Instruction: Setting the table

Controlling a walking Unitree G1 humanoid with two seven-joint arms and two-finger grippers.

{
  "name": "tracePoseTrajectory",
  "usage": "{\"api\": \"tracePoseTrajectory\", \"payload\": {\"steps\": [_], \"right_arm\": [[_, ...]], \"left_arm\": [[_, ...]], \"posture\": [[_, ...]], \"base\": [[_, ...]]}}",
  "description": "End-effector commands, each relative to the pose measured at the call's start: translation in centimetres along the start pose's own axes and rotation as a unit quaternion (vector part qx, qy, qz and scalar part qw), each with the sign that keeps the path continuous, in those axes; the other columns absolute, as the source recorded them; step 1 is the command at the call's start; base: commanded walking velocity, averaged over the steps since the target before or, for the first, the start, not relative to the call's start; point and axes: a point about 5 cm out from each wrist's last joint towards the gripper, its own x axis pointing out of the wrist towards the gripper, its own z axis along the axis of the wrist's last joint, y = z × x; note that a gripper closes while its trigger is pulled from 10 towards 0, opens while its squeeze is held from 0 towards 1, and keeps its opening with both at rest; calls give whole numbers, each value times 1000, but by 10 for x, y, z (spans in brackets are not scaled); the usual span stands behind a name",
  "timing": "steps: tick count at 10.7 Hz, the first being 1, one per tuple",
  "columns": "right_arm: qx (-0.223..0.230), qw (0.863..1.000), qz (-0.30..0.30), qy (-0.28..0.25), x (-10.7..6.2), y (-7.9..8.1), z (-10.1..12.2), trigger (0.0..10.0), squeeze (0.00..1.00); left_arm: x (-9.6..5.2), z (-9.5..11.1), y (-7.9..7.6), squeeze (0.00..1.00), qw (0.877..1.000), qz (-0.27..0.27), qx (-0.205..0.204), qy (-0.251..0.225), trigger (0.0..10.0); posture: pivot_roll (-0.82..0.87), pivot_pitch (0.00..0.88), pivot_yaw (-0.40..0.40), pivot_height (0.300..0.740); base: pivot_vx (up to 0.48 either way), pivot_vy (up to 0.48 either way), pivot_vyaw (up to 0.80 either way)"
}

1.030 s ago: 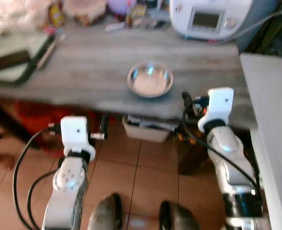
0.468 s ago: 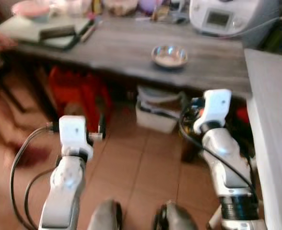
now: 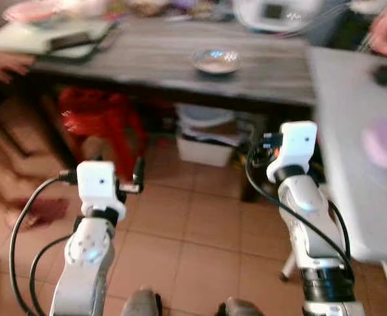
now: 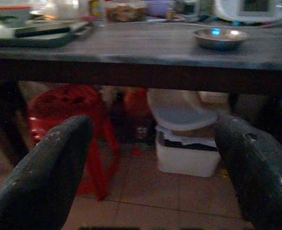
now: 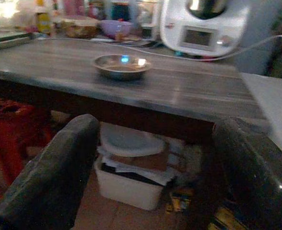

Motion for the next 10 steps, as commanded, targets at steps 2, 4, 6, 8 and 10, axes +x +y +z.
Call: {"api": "tracePoseTrajectory", "payload": {"steps": [2,4,6,8,10], "right_arm": [[-32,999,-13,-7,-12,-12,-3,10000,0],[-42,999,-23,8,-24,-19,-15,10000,0],[-45,999,-24,-2,-21,-17,-14,10000,0],[-46,999,-17,-15,-17,-12,-8,10000,0],[-47,999,-14,-20,-17,-10,-7,10000,0]], "left_arm": [[-9,-7,-3,0,1000,-8,-6,8,10000],[-13,-13,3,0,1000,2,-2,15,10000],[-3,-10,2,0,1000,-3,1,2,10000],[1,-8,-3,0,1000,-12,-4,-4,10000],[-2,-12,-8,0,1000,-22,-10,3,10000]], "posture": [[55,66,2,740],[50,23,5,740],[29,0,16,740],[22,0,22,740],[23,0,31,740]], "base": [[0,-472,0],[0,-472,0],[0,-472,-656],[0,-472,0],[302,-364,0]]}}
